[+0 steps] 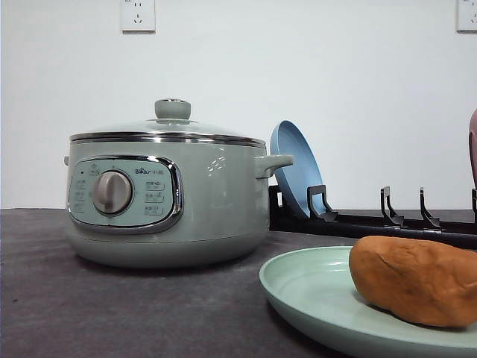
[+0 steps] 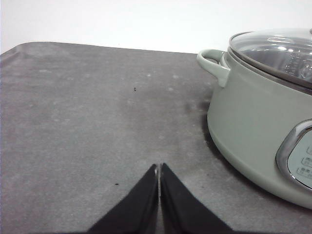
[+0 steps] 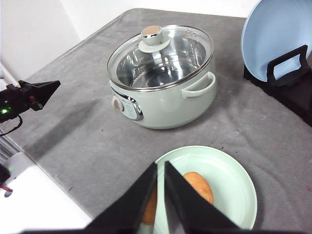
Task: Transfer potato from steamer to green plate
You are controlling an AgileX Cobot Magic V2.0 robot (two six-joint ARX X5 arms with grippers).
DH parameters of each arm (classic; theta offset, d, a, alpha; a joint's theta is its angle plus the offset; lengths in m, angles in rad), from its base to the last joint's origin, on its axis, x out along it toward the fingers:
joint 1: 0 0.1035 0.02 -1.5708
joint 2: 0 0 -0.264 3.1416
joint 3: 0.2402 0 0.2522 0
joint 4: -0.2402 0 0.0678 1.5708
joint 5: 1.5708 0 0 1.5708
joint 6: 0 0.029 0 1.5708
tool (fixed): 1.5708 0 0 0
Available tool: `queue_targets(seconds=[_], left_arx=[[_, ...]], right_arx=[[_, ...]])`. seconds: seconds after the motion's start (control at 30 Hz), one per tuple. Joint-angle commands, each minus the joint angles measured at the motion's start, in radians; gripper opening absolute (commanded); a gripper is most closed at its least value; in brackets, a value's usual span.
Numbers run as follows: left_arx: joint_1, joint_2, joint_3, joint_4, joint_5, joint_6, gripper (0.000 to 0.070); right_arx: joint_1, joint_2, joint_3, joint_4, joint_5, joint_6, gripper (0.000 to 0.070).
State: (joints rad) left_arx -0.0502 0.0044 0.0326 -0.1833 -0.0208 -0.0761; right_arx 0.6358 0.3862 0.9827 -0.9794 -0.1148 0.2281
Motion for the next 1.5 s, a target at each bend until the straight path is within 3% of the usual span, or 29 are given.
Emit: queue_targets(seconds=[0.0, 0.2, 0.37, 0.53, 0.7, 0.93, 1.1, 1.47], left_arx=[[0.0, -0.001, -0.021, -0.005, 0.002, 0.01, 0.0], [0.0, -0.001, -0.021, -0.005, 0.002, 0.01, 0.0], [0.0, -0.001, -0.021, -0.005, 0.002, 0.01, 0.0], [0.0, -0.001, -0.021, -0.005, 0.002, 0.01, 0.0], [0.0, -0.001, -0.021, -0.005, 0.002, 0.01, 0.0], [0.0, -0.001, -0.021, -0.005, 0.002, 0.01, 0.0], [0.0, -0.001, -0.021, -0.005, 0.002, 0.01, 0.0], [0.0, -0.001, -0.021, -0.005, 0.002, 0.01, 0.0]], right_arx=[[-0.023, -0.004, 0.001, 0.018, 0.024, -0.035, 0.0012], [-0.278, -0.079, -0.187, 0.249, 0.037, -0.19, 0.0013], [-0.488, -0.198, -0.47, 0.532, 0.037, -0.217, 0.0012], [-0.617, -0.294, -0.737, 0.775, 0.024, -0.22, 0.0013], [-0.651, -0.38, -0.878, 0.852, 0.012, -0.232, 0.0012], [-0.652, -0.383, -0.961, 0.875, 0.018, -0.236, 0.0012], [-0.652, -0.383, -0.971, 0.815, 0.034, -0.24, 0.0012], [-0.652, -0.383, -0.971, 0.824, 0.037, -0.24, 0.0012]])
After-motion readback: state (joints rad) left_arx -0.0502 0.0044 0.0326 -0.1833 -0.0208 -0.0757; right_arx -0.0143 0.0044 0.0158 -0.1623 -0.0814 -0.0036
